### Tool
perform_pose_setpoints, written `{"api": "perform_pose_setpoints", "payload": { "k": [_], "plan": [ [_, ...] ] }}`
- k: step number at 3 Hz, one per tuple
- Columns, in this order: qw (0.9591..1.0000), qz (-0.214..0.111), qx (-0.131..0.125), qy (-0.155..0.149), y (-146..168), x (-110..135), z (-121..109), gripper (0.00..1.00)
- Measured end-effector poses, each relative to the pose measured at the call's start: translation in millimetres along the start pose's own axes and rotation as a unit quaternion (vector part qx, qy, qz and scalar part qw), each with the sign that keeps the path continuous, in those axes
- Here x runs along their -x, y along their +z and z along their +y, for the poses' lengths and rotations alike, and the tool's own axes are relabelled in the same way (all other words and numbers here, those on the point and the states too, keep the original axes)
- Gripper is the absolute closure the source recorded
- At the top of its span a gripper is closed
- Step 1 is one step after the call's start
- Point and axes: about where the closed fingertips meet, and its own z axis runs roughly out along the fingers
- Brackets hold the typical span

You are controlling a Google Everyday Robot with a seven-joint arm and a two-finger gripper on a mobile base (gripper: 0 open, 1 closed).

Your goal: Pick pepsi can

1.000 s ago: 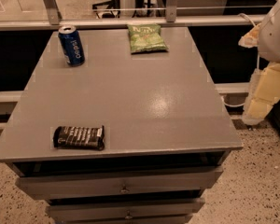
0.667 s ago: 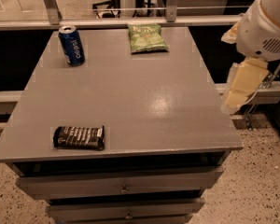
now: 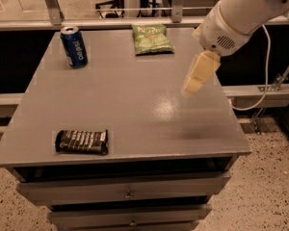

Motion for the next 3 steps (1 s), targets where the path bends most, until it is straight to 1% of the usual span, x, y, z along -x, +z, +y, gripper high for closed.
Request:
{"api": "perform_pose_setpoints", "payload": {
  "k": [1, 2, 3],
  "plan": [
    [0.9982, -0.055, 0.005, 0.022, 26.8, 32.6, -18.2, 0.0],
    [0.9982, -0.055, 0.005, 0.022, 26.8, 32.6, -18.2, 0.0],
    [0.9974, -0.068, 0.007, 0.026, 36.6, 40.7, -21.5, 0.0]
  ]
}}
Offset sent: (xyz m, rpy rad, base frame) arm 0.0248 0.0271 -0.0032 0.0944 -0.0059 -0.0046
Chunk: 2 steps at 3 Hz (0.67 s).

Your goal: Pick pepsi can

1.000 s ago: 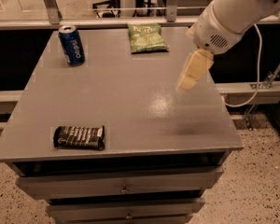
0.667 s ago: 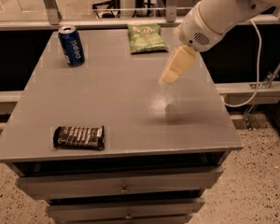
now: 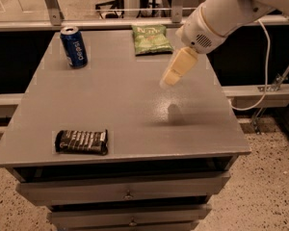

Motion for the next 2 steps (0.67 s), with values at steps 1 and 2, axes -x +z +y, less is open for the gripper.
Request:
{"api": "perform_pose_setpoints", "payload": {
  "k": [1, 2],
  "plan": [
    [0.9993, -0.036, 0.006, 0.009, 31, 20, -11, 0.0],
    [0.9934, -0.109, 0.017, 0.031, 93, 64, -30, 0.0]
  ]
}}
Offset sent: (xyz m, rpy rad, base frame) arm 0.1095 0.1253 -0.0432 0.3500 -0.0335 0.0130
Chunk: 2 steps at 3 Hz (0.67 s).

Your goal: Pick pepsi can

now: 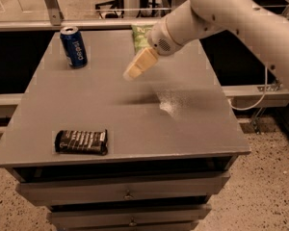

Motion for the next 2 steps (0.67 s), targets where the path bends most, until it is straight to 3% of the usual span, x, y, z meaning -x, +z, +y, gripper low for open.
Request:
{"api": "perform_pose_setpoints", "payload": {
  "k": [1, 2],
  "plan": [
    [0.9977, -0.062, -0.001, 0.027, 55, 33, -17, 0.0],
    [0.9924, -0.112, 0.003, 0.05, 98, 67, -27, 0.0]
  ]
}}
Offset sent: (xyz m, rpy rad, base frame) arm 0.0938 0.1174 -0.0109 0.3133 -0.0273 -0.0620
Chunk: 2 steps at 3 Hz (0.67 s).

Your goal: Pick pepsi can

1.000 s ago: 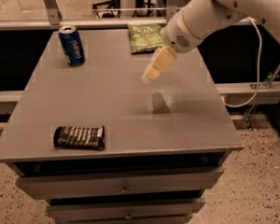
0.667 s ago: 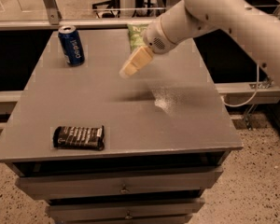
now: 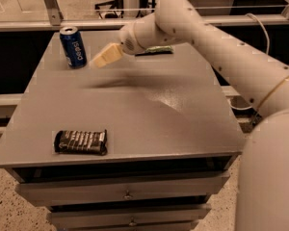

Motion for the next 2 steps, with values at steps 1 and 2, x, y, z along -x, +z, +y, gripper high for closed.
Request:
{"api": "perform_pose_setpoints", "payload": {
  "k": [1, 2],
  "plan": [
    [0.9993, -0.034, 0.014, 0.011, 30, 25, 1, 0.0],
    [0.9981, -0.055, 0.024, 0.011, 60, 42, 8, 0.0]
  ]
}}
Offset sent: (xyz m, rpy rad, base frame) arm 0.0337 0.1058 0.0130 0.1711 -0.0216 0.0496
